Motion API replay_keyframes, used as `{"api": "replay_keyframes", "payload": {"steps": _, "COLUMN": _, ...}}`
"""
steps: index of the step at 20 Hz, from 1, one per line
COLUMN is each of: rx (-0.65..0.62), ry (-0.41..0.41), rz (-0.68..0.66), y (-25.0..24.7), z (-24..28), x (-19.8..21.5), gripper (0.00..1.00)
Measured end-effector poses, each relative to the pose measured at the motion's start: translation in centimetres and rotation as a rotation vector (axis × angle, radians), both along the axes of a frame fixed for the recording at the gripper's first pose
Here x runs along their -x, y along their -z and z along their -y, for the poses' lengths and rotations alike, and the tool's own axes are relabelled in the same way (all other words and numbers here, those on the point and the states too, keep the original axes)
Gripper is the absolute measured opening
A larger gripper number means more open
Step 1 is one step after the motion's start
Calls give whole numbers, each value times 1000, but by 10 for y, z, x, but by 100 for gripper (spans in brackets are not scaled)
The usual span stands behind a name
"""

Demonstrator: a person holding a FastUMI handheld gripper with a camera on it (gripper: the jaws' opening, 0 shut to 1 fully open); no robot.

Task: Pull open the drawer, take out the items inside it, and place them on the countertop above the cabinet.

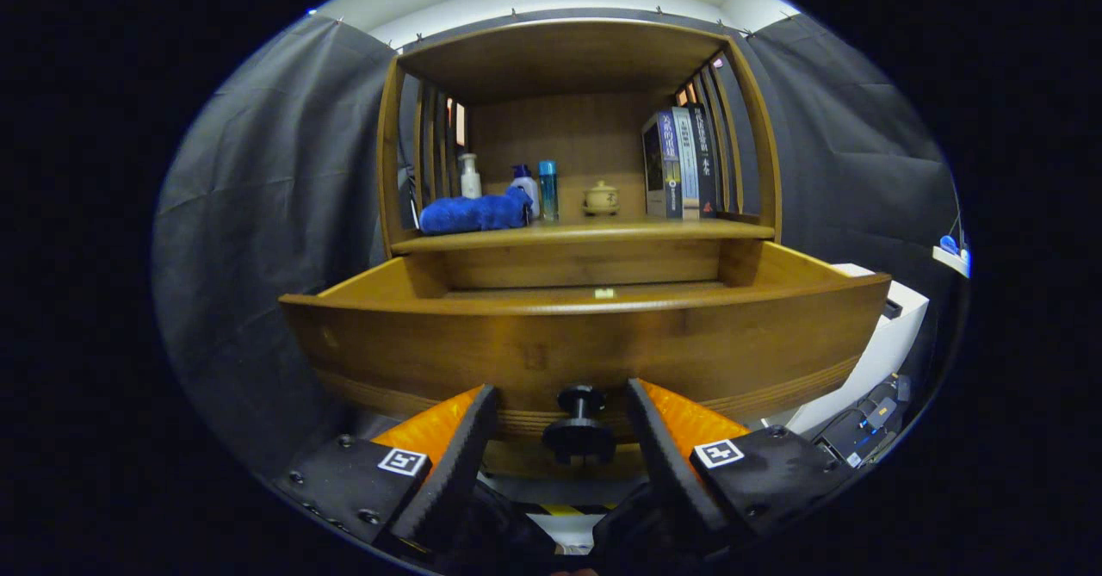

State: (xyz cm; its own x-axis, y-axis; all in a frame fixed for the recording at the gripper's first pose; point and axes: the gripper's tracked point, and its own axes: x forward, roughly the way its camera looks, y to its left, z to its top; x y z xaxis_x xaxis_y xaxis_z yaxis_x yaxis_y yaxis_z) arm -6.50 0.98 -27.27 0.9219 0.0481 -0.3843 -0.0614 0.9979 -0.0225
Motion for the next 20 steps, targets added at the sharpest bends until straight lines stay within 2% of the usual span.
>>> {"api": "replay_keyframes", "payload": {"steps": 5, "rx": -16, "ry": 24, "rz": 184, "y": -111, "z": 10, "x": -32, "gripper": 97}}
{"api": "replay_keyframes", "payload": {"steps": 7, "rx": 9, "ry": -9, "rz": 198, "y": -152, "z": 6, "x": -57, "gripper": 97}}
{"api": "replay_keyframes", "payload": {"steps": 10, "rx": 98, "ry": -65, "rz": 172, "y": -183, "z": 0, "x": -95, "gripper": 97}}
{"api": "replay_keyframes", "payload": {"steps": 15, "rx": 120, "ry": -123, "rz": 48, "y": -179, "z": -14, "x": -147, "gripper": 98}}
{"api": "replay_keyframes", "payload": {"steps": 18, "rx": 99, "ry": -113, "rz": -111, "y": -132, "z": -5, "x": -170, "gripper": 98}}
{"api": "replay_keyframes", "payload": {"steps": 20, "rx": 92, "ry": -79, "rz": -255, "y": -93, "z": 5, "x": -173, "gripper": 98}}
